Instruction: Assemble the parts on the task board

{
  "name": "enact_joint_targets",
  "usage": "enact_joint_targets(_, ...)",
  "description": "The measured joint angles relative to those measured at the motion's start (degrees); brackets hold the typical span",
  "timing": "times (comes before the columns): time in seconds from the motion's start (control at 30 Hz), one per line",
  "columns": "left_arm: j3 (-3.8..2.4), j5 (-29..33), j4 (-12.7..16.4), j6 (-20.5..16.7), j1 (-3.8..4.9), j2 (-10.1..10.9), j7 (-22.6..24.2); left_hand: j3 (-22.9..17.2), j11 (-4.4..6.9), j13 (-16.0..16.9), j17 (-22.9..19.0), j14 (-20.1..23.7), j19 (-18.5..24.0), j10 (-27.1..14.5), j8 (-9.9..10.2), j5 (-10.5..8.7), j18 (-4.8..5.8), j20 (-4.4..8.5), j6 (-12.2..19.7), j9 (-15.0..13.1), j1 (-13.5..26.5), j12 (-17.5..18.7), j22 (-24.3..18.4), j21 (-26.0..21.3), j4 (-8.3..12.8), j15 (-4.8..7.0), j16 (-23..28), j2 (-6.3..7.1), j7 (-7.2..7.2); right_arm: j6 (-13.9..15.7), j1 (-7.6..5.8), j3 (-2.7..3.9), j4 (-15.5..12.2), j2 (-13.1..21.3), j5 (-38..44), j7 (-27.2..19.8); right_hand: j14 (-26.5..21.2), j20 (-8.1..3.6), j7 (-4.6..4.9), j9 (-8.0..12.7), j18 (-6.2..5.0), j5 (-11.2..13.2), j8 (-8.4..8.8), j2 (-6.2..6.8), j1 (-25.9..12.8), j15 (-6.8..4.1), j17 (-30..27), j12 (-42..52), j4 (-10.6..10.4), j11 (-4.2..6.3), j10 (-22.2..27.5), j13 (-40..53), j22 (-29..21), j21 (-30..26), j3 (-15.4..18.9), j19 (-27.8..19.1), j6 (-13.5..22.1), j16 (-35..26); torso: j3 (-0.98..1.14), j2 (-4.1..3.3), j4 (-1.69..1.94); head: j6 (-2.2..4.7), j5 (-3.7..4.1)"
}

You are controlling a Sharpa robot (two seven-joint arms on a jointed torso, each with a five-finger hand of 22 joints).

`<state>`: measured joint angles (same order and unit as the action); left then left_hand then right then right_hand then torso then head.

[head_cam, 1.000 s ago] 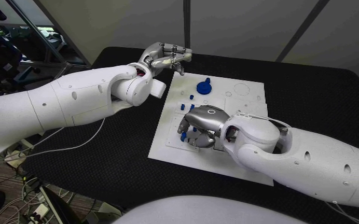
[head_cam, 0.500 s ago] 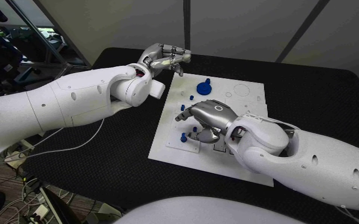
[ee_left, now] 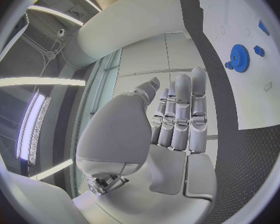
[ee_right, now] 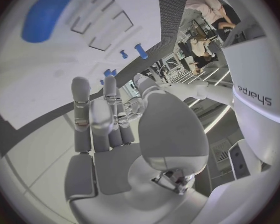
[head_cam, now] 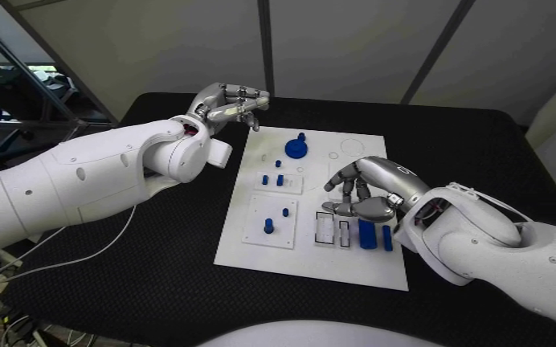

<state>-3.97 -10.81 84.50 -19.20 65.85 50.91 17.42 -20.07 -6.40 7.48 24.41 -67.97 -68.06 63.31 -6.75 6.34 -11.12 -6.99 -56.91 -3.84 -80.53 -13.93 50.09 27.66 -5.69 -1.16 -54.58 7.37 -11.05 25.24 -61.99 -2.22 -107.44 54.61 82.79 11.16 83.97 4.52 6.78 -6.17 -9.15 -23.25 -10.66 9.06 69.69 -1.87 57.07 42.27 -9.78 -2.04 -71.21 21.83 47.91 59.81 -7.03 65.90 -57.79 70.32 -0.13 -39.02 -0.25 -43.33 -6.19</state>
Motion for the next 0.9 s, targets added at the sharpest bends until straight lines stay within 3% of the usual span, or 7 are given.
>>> enact_joint_targets(0.07,0.07,0.0,0.1,0.0,0.0,0.1,0.0,0.0,0.0,0.0,0.0,0.0,0.0,0.0,0.0,0.0,-0.01,0.0,0.0,0.0,0.0,0.0,0.0,0.0,0.0,0.0,0.0,0.0,0.0,0.1,0.0,-0.02,-0.7,2.2,-2.1,0.9,0.1,-0.26,-0.08,-0.2,1.22,-0.7,-1.63,-0.72,0.7,-0.71,4.7,13.9,-1.9,0.4,-0.6,16.1,3.2,2.4,2.8,2.3,-0.1,3.2,-0.06,0.08,-0.18,0.16,1.32)
enact_joint_targets(0.17,0.13,0.0,0.2,-0.1,0.0,0.3,0.0,0.0,0.0,0.0,0.0,0.0,0.0,0.0,0.0,0.0,0.0,0.0,0.0,0.0,0.0,0.0,0.0,0.0,0.0,0.0,0.0,0.0,0.0,0.2,0.02,-0.04,-1.4,5.3,-4.1,2.4,0.1,-0.55,-0.07,-0.4,1.37,-0.7,-3.26,-1.49,1.5,-0.71,10.1,24.4,-3.8,0.46,-2.7,29.7,7.5,5.6,5.4,4.9,-0.1,6.8,-0.11,0.15,-0.42,0.38,3.08)
enact_joint_targets(0.2,0.17,0.0,0.3,-0.1,0.0,0.3,0.0,0.0,0.0,0.0,0.0,0.0,0.0,0.0,0.0,0.0,0.0,0.0,0.0,0.0,0.0,0.0,0.0,0.0,0.0,0.0,0.0,0.0,0.0,0.3,0.07,-0.04,-1.7,6.1,-4.5,2.8,0.1,-0.54,-0.19,-0.5,2.08,-0.7,-3.68,-1.79,1.8,-0.71,11.5,26.5,-4.2,0.42,-3.5,32.8,8.8,6.6,6.1,5.7,0.0,7.8,-0.12,0.18,-0.51,0.37,3.61)
enact_joint_targets(0.4,0.32,0.0,0.5,-0.2,-0.03,0.4,0.1,0.0,0.0,0.0,0.0,0.0,0.0,0.0,0.0,0.0,-0.01,0.0,0.0,0.0,0.0,0.0,0.0,0.0,0.0,0.0,0.0,0.0,0.0,1.3,1.62,-0.07,-3.8,10.2,-5.2,5.7,0.1,-0.73,-0.3,-0.7,2.15,-0.7,-5.15,-2.08,2.8,-0.7,16.0,31.8,-6.2,0.5,-5.8,41.3,13.4,10.1,8.7,7.8,0.2,10.8,0.08,0.38,-1.13,-0.21,6.19)
enact_joint_targets(0.47,0.38,0.0,0.7,-0.2,-0.03,0.5,0.1,0.0,0.0,0.0,0.0,0.0,0.0,0.0,0.0,0.0,-0.01,0.0,0.0,0.0,0.0,0.0,0.0,0.0,0.0,0.0,0.0,0.0,0.0,1.8,2.79,-0.08,-4.5,11.2,-5.1,6.7,0.1,-0.55,-0.42,-0.7,2.96,-0.7,-5.3,-2.08,2.8,-0.7,16.4,32.1,-6.6,0.5,-5.8,41.7,13.7,10.3,9.6,8.0,0.3,10.8,0.09,0.46,-1.31,-0.44,6.7)
enact_joint_targets(0.6,0.47,0.0,1.0,-0.3,-0.05,0.5,0.1,0.0,0.0,0.0,0.0,0.0,0.0,0.0,0.0,0.0,0.0,0.0,0.0,0.0,0.0,-0.2,0.0,-0.2,0.0,0.0,0.0,0.0,0.0,2.9,5.18,-0.21,-5.4,11.8,-4.5,9.1,0.1,-0.39,-0.23,-0.7,2.95,-0.7,-5.3,-1.46,2.1,-0.7,15.7,30.7,-6.9,0.19,-5.0,40.3,12.6,9.7,12.1,7.9,1.5,10.8,0.08,0.62,-1.67,-0.86,7.36)
enact_joint_targets(0.9,0.57,0.0,1.3,-0.3,-0.39,0.7,0.2,0.0,0.0,0.0,0.0,0.0,0.0,0.0,0.0,0.0,0.0,0.0,0.0,0.0,0.0,-0.2,0.0,-0.2,0.0,0.0,0.0,0.0,0.01,4.0,7.33,-0.17,-5.7,10.3,-2.0,12.7,0.1,-0.3,-0.23,-0.8,2.95,-1.3,-5.93,-1.72,1.7,-0.7,16.2,30.7,-6.9,0.2,-5.0,40.8,12.8,9.6,12.6,7.8,1.5,10.8,0.18,0.8,-1.9,-1.4,7.68)
